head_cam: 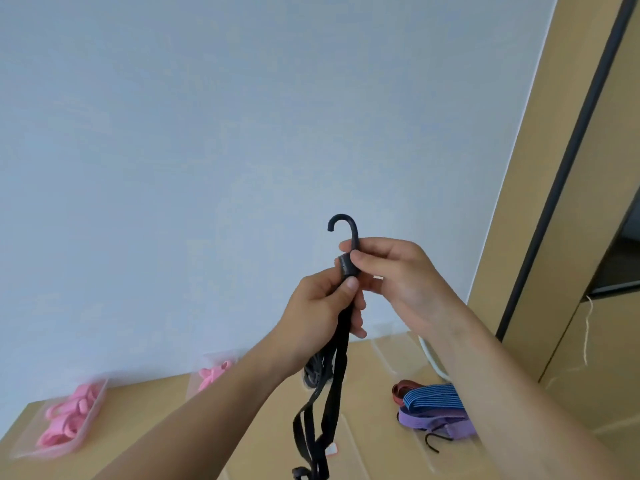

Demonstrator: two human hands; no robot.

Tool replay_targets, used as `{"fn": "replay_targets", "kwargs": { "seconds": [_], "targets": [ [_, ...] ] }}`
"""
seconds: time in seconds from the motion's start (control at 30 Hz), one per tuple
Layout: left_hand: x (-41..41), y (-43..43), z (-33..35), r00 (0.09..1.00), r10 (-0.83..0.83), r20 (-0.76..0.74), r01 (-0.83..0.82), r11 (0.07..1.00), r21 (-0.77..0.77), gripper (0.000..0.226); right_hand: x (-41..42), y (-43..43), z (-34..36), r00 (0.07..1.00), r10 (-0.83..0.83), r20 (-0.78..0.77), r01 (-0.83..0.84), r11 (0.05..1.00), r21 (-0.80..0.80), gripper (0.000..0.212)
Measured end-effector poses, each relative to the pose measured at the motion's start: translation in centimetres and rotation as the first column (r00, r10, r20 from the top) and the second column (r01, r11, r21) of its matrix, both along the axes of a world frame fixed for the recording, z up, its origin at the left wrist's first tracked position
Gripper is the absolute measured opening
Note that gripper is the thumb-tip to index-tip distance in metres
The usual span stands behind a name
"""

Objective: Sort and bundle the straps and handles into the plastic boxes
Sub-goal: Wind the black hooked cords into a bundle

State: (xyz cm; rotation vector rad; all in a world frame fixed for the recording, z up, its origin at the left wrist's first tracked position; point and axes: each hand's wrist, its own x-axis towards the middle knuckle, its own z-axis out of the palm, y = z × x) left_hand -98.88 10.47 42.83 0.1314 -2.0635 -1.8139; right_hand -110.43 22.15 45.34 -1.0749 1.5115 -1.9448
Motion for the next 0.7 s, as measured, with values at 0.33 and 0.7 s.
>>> {"fn": "replay_targets", "kwargs": {
  "seconds": [0.33,0.7],
  "targets": [
    [-1.0,0.9,-0.5,0.983,0.159,0.090,-0.173,0.968,0.183,0.039,-2.3,-0.1,-0.1,0.916,-0.202,-0.346,0.138,0.970,-0.202,0.028],
    [-0.8,1.4,-0.9,1.000,-0.028,-0.007,0.028,0.872,0.489,0.074,-5.5,-0.4,-3.3,0.206,-0.530,-0.823,0.148,0.848,-0.509,0.024]
  ]
}}
